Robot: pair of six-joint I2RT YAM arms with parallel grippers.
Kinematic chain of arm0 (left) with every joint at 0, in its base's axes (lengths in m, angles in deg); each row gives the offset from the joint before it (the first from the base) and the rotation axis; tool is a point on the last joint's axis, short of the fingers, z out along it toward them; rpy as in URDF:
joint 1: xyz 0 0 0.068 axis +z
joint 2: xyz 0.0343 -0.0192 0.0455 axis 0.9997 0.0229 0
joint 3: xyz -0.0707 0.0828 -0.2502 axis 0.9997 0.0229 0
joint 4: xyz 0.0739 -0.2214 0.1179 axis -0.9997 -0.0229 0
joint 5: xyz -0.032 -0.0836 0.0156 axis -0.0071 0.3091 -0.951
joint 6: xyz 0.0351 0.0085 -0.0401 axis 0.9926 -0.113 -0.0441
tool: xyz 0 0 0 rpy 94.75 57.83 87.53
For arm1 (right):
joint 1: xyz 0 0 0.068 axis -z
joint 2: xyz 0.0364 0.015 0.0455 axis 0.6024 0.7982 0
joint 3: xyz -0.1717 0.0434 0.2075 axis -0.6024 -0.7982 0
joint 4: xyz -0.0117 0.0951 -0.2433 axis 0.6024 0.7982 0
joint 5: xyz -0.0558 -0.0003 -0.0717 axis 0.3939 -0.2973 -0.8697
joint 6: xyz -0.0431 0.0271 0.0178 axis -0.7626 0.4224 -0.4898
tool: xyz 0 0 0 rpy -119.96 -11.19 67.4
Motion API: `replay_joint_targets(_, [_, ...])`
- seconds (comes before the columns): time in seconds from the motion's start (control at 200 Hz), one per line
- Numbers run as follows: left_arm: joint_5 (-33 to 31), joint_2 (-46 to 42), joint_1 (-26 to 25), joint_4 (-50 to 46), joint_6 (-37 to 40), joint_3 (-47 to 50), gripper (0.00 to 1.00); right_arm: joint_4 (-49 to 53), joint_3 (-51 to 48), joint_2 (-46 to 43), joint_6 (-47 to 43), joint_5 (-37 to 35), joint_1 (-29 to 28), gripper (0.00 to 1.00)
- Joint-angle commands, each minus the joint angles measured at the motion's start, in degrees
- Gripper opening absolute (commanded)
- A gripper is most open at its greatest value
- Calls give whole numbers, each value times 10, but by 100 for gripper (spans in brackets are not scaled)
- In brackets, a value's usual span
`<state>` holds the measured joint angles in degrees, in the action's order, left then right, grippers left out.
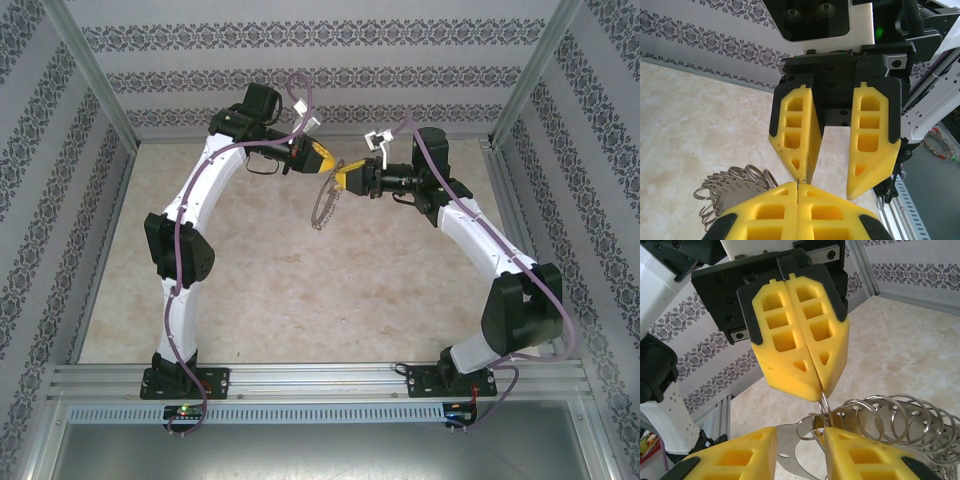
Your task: Put the keys on the keyring
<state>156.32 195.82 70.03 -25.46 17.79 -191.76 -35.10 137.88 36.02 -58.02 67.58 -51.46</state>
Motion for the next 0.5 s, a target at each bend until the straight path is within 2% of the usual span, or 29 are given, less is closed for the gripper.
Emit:
replay_joint_targets(0.0, [18, -24, 1, 16, -3, 0, 0, -39, 24, 11, 11, 5, -2, 31])
replay_joint_targets(0.31, [20, -24, 0, 16, -2, 1, 0, -61, 39, 32, 27, 2, -2, 30])
replay_joint_targets(0.495, [19, -23, 0, 15, -1, 1, 0, -68, 42, 36, 33, -5, -2, 23])
